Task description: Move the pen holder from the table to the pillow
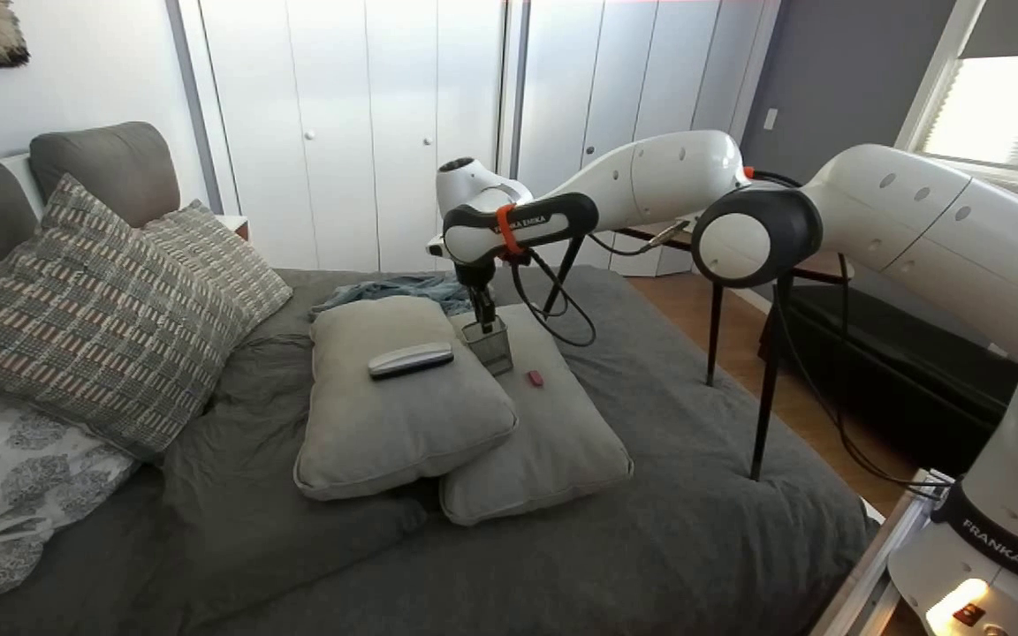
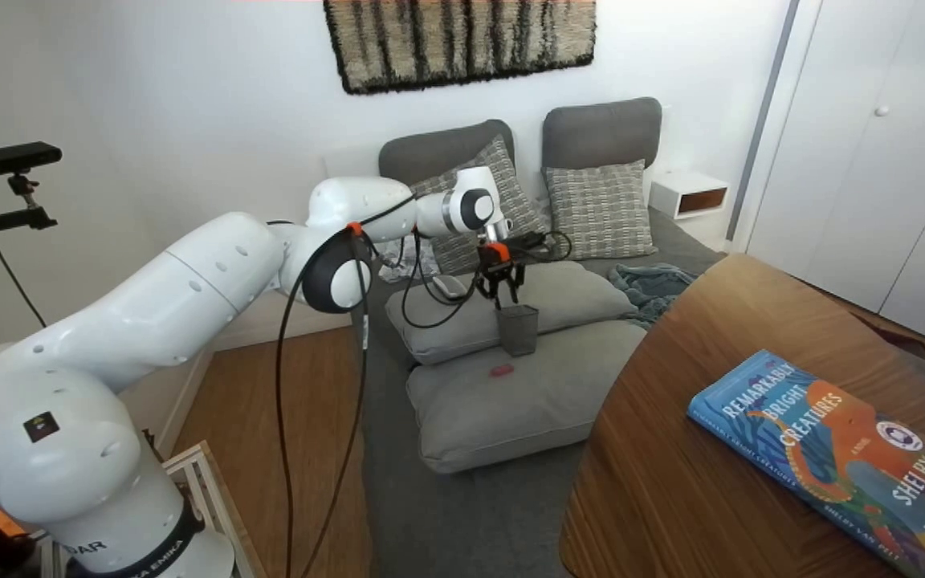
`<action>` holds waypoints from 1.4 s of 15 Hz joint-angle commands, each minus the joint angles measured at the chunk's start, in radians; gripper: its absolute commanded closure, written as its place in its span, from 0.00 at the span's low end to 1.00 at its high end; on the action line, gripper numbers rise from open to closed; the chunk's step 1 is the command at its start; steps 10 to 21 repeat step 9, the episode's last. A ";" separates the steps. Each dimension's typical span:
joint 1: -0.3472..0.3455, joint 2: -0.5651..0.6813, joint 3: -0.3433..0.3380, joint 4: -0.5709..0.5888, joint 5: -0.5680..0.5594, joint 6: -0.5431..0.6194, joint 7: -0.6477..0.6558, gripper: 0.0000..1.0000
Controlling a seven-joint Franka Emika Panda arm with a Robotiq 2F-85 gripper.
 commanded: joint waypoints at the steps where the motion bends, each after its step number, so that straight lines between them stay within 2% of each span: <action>1: -0.020 -0.125 0.030 -0.031 0.019 0.060 -0.013 0.20; 4: -0.045 -0.217 0.056 -0.070 0.020 0.202 -0.034 0.02; 6: -0.078 -0.267 0.081 -0.099 0.024 0.315 -0.069 0.00; 7: -0.041 -0.190 0.050 0.002 0.001 0.224 -0.027 0.03; 9: -0.064 -0.229 0.067 -0.024 0.002 0.272 -0.047 0.00; 21: -0.064 -0.229 0.067 -0.024 0.002 0.272 -0.047 0.00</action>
